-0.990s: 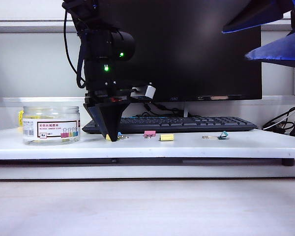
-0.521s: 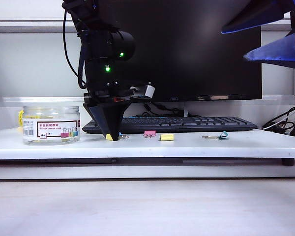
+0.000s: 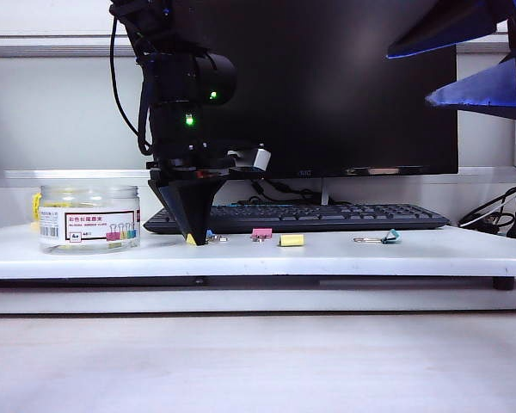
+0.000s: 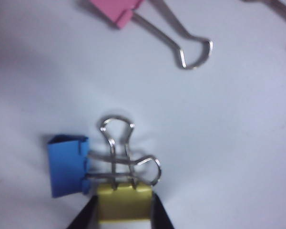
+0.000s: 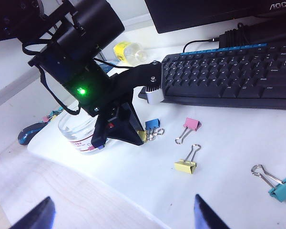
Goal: Pick up the clips with the largest number of clips of the same color on the table and place them in a round transparent plastic box.
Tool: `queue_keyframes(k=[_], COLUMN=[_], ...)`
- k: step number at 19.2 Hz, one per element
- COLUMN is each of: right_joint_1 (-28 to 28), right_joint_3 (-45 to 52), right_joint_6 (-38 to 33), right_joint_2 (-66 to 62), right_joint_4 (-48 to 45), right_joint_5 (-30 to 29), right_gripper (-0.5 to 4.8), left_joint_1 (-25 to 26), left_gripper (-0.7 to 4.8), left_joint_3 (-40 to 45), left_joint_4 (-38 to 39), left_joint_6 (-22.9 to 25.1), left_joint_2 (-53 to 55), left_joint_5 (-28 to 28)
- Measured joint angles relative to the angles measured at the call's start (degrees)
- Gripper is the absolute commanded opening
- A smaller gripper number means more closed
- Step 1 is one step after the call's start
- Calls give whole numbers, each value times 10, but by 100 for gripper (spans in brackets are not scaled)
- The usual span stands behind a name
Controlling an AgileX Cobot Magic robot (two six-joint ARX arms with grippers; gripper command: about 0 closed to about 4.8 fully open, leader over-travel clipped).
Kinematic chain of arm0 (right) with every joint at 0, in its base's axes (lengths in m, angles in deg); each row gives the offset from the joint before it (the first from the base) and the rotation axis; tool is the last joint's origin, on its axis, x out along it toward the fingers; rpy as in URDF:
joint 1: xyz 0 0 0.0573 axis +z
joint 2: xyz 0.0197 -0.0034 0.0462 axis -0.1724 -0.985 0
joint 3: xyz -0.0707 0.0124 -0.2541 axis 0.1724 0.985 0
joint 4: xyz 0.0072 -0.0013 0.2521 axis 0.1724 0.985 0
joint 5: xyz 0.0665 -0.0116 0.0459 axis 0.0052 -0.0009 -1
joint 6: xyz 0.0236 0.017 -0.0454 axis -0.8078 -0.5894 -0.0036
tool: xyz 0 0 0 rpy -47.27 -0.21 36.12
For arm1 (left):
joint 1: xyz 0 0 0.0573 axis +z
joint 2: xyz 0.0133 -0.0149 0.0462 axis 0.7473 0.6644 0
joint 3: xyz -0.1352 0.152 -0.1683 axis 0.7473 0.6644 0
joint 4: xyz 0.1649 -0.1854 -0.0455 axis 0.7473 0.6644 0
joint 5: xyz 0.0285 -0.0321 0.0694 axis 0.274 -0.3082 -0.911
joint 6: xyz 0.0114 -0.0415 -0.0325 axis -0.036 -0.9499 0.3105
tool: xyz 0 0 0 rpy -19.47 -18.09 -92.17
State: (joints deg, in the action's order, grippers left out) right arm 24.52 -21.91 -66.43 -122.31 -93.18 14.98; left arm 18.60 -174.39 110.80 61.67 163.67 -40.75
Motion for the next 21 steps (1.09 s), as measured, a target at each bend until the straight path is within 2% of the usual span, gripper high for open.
queue_keyframes(k=[5, 11, 13, 21], right_joint_1=[0, 0, 0, 0], right_joint_3=[0, 0, 0, 0], right_joint_6=[2, 2, 2, 2], right_joint_2=[0, 0, 0, 0], right_joint_4=[0, 0, 0, 0], right_joint_5=[0, -2, -4, -6], right_gripper=[372, 372, 372, 372], left_joint_1=[0, 0, 0, -14], left_gripper=[84, 84, 84, 84], left_joint_3=[-3, -70, -81, -81], left_joint_4=[12, 35, 44, 87], left_joint_6=[0, -21, -27, -36], left_joint_2=[0, 4, 3, 3], left_joint_5=[-3, -4, 12, 21])
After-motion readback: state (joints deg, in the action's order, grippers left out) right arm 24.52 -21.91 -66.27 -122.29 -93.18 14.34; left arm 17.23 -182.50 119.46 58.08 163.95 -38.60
